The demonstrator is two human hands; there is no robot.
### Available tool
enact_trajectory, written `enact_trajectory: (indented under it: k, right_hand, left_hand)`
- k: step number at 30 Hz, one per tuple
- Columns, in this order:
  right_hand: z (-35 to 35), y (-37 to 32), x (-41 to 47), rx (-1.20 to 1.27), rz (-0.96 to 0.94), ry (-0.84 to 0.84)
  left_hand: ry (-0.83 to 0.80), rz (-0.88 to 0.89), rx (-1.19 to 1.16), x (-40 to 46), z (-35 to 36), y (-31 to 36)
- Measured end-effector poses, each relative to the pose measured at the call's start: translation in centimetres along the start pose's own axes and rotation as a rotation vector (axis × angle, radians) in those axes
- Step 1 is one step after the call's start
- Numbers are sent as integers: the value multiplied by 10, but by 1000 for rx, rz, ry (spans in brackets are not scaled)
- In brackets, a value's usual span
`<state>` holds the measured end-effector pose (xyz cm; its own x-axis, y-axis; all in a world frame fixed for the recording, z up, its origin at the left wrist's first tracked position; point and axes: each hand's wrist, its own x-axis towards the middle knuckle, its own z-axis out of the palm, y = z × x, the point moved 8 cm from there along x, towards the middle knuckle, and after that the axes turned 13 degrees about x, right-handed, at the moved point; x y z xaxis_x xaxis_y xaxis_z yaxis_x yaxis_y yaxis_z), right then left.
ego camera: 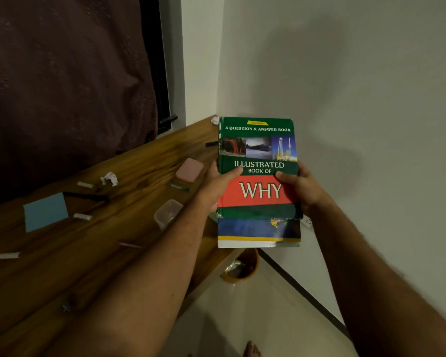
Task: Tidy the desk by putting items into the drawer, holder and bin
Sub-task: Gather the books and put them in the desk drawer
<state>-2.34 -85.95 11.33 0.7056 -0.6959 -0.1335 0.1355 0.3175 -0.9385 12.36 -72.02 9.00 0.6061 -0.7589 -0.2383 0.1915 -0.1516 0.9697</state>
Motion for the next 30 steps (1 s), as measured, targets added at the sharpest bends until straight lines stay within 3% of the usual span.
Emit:
enact_trajectory:
  k: [11,20,24,30]
  right_hand:
    - [-6,3,21,-83,92,-86]
    - [10,10,61,39,248,-333]
    - [-33,43,77,-109,356,-292]
    - [-93,90,76,-24,469,-167]
  left_hand:
    - [90,-92,-109,-2,5,-17]
    - [370,-6,-123,-3,-14,-6]
    - [571,-7,-184,-18,-14,-12]
    - [782,-9,-209,-53,-16,-24]
